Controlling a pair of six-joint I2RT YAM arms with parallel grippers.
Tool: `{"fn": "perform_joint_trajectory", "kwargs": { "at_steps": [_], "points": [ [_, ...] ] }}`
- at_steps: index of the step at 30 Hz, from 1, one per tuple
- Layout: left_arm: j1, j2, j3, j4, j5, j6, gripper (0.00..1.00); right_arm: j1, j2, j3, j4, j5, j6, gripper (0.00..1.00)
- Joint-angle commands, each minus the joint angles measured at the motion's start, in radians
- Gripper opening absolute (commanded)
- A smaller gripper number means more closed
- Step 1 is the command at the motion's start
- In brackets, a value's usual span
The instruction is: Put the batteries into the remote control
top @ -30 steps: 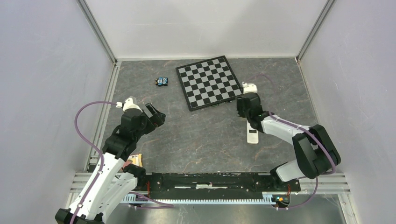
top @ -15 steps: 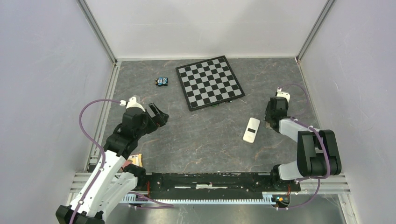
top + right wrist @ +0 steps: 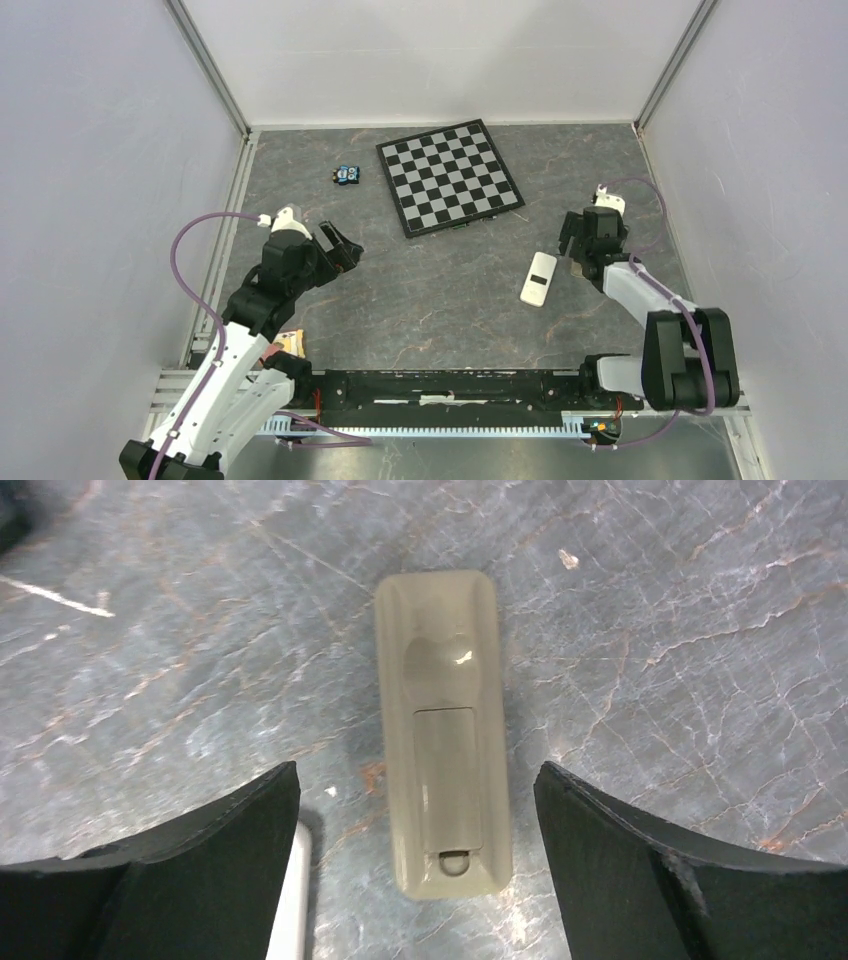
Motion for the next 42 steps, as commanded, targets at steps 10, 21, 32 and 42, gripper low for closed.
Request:
{"fn": "perform_joint_trajectory", "kwargs": {
  "at_steps": [10,21,32,42],
  "points": [
    [0.005,-0.028,-0.016,0.070,0.020,0.058,1.00,0.360,-0.193,-0.137,-0.096,0.118,0.304,0.94],
    [0.005,-0.027,-0.019,0.075,0.022,0.061,1.00,0.394,-0.095,-0.127,-0.087,0.115,0.349,0.92],
    [0.005,-0.048,-0.039,0.087,-0.031,0.032,1.00,0.394,-0.033,-0.119,-0.072,0.074,0.346,0.51],
    [0.005,0.108,-0.099,0.324,0.434,0.027,1.00,0.516,-0.041,-0.126,0.259,-0.305,0.039,0.33]
  ]
}}
